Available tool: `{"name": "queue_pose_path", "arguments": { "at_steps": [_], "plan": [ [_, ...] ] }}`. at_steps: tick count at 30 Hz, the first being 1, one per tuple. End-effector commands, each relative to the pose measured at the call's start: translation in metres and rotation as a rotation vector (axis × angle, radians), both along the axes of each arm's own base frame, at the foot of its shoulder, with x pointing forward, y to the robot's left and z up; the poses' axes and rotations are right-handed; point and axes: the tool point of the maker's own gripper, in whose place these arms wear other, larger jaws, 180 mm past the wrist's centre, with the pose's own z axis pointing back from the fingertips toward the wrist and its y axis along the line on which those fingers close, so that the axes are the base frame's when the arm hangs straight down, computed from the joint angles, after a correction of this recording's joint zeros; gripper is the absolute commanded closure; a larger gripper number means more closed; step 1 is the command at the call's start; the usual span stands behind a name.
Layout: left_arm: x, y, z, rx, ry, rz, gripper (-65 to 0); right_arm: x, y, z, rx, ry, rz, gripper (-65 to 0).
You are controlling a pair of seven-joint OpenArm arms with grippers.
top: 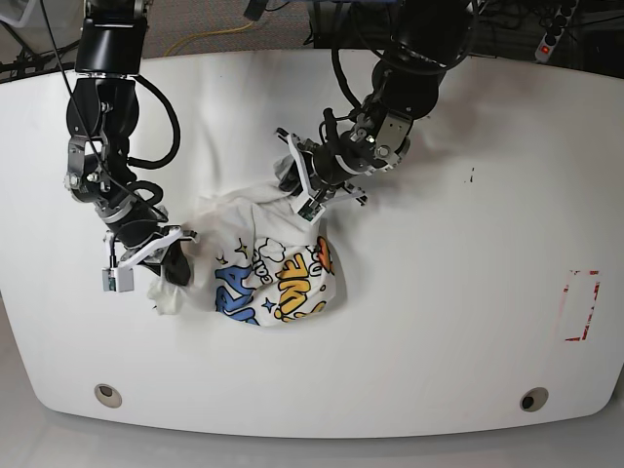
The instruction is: Fold the T-shirt properly
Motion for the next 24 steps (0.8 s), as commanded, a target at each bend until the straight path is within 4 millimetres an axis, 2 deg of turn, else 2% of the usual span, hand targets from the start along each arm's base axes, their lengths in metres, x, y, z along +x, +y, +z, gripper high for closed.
{"name": "queue_pose_path", "arguments": {
  "at_steps": [1,3,6,12,16,18,24],
  "plan": [
    [0.007,0.027,0.001,0.093,-0.022,0.032,0.0,0.01,-0.005,0.025,0.003,-0.078,-0.007,0.0],
    [0.013,0.034,0.014,0.098,-0.069,0.034,0.0,0.012,-0.01,0.029,0.004,-0.09,-0.021,0.0],
    [0.024,0.046,0.039,0.106,-0.148,0.053,0.0,0.024,-0.013,0.047,0.004,-0.142,-0.029,0.0],
    [0.036,0.073,0.067,0.157,-0.259,0.043,0.0,0.05,-0.023,0.071,0.017,-0.193,-0.06,0.0],
    [0.052,0.097,0.089,0.218,-0.346,0.036,0.0,0.07,-0.03,0.086,0.032,-0.216,-0.079,0.0],
    [0.06,0.11,0.102,0.251,-0.392,0.033,0.0,0.08,-0.032,0.098,0.039,-0.238,-0.086,0.0],
    [0.083,0.132,0.142,0.314,-0.515,0.029,0.0,0.103,-0.036,0.134,0.057,-0.301,-0.092,0.0]
  ]
}}
